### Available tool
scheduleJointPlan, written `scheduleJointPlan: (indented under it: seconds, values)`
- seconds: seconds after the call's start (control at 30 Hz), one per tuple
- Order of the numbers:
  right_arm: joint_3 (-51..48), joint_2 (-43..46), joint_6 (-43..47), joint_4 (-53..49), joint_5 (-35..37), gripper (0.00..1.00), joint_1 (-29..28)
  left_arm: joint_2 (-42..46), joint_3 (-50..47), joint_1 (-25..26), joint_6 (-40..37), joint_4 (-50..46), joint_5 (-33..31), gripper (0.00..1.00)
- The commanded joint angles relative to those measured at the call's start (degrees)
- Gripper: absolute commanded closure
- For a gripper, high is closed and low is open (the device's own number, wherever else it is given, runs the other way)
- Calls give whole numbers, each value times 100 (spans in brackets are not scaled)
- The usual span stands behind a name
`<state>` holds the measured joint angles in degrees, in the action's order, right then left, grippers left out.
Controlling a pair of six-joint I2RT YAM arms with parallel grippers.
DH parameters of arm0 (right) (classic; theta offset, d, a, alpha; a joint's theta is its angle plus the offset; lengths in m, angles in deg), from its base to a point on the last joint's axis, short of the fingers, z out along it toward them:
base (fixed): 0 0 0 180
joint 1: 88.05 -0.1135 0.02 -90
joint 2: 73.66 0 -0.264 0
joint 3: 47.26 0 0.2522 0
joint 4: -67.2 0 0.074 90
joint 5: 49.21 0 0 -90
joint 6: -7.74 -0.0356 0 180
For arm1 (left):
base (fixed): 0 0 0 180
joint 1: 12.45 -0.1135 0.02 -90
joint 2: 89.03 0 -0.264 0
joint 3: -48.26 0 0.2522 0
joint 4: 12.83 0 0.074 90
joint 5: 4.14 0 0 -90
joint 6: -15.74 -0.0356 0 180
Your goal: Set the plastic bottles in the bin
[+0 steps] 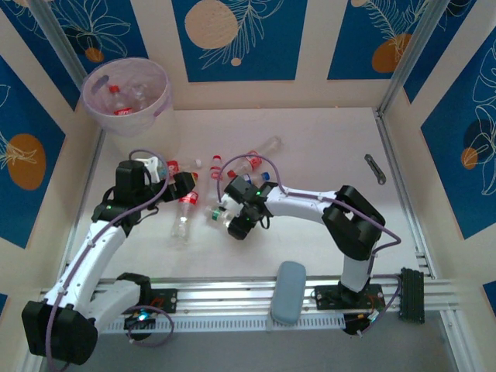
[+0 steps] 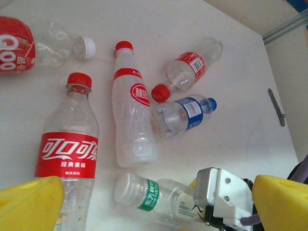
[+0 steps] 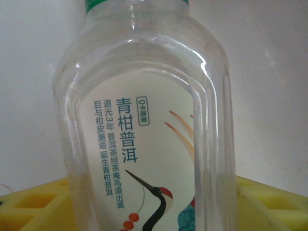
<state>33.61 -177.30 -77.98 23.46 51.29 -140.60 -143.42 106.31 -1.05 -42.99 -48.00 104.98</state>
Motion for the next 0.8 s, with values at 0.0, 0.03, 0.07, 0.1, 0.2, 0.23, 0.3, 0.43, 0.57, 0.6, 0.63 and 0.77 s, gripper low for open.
scheduleJointPlan:
  seconds: [0.0,0.03,0.07,0.1,0.2,0.23,0.3,0.43,0.57,0.6,0.63,0.77]
  values:
    - [-155,515,-254,27,68,33,-18,68,-91,36,290,343,313,0]
    - [-202,687,-326,33,28,34,3,72,-141,39,429,477,447,0]
    - [-255,861,-414,48,-29,35,41,70,-202,43,568,626,566,0]
    - [-320,1056,-511,93,-131,37,100,68,-278,47,762,831,703,0]
    - [-574,1589,-847,277,-318,39,273,-8,-540,68,1366,1483,1062,0]
    - [-668,1742,-957,347,-346,39,342,-36,-619,97,1546,1752,1131,0]
    - [-812,1978,-1159,453,-481,40,471,-123,-709,164,1824,2120,1243,0]
    - [-1025,2297,-1387,562,-343,41,540,-277,-758,324,2180,2550,1317,0]
    - [-1432,2689,-1643,1196,-440,42,580,-597,-1030,672,2963,3696,1406,0]
    - [-1523,2775,-1711,1384,-515,42,580,-745,-1087,765,3115,3993,1419,0]
    - [-1587,2836,-1769,1530,-559,42,567,-871,-1123,849,3211,4197,1377,0]
    - [-1733,2985,-1905,1867,-457,43,497,-1263,-1177,1126,3400,4620,1197,3]
